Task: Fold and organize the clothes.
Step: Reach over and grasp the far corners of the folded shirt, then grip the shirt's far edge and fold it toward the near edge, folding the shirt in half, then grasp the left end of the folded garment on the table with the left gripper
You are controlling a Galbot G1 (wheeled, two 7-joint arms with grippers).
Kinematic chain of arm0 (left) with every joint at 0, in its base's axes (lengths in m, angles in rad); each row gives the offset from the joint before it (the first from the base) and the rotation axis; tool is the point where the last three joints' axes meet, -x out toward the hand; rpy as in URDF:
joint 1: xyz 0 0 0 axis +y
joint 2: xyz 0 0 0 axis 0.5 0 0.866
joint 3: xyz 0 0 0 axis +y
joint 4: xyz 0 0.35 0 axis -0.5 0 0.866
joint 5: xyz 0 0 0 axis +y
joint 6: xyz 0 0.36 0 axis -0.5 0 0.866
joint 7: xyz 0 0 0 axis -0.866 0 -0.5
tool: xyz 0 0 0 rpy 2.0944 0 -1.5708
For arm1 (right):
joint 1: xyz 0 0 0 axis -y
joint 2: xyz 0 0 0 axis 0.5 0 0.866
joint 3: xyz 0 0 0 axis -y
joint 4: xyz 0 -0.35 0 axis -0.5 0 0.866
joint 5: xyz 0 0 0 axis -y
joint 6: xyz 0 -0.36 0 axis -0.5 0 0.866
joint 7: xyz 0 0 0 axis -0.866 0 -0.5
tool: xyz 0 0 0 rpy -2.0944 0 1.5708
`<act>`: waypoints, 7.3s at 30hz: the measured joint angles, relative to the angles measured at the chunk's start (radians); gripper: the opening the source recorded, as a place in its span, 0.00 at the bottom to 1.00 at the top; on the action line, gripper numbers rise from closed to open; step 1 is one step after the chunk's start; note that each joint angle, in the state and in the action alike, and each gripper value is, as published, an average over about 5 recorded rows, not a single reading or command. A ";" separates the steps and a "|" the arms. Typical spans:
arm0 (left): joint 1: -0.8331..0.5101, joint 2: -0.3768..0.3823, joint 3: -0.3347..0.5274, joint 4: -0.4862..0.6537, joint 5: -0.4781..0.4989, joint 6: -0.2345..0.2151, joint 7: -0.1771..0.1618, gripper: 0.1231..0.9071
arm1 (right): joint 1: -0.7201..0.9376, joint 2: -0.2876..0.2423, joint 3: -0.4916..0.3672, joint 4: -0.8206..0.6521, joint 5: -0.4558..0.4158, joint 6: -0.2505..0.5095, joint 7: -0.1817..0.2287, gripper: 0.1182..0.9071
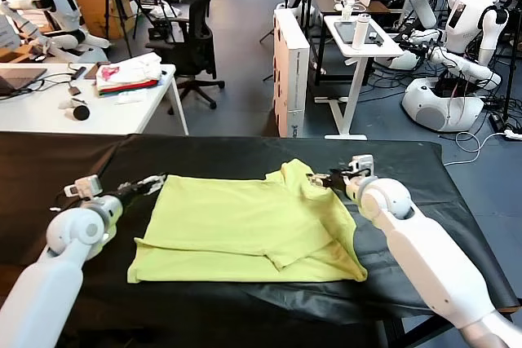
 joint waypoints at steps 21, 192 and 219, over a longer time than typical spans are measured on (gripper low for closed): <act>-0.126 -0.053 0.098 0.146 0.064 -0.027 0.007 1.00 | -0.013 0.006 0.002 -0.009 -0.020 0.003 -0.011 0.98; 0.576 -0.136 -0.335 -0.491 0.129 -0.066 -0.093 1.00 | -0.616 -0.052 0.414 0.532 -0.046 0.023 0.070 1.00; 0.394 -0.144 -0.183 -0.304 0.173 -0.006 -0.060 0.81 | -0.570 -0.017 0.368 0.452 -0.052 -0.018 0.077 0.42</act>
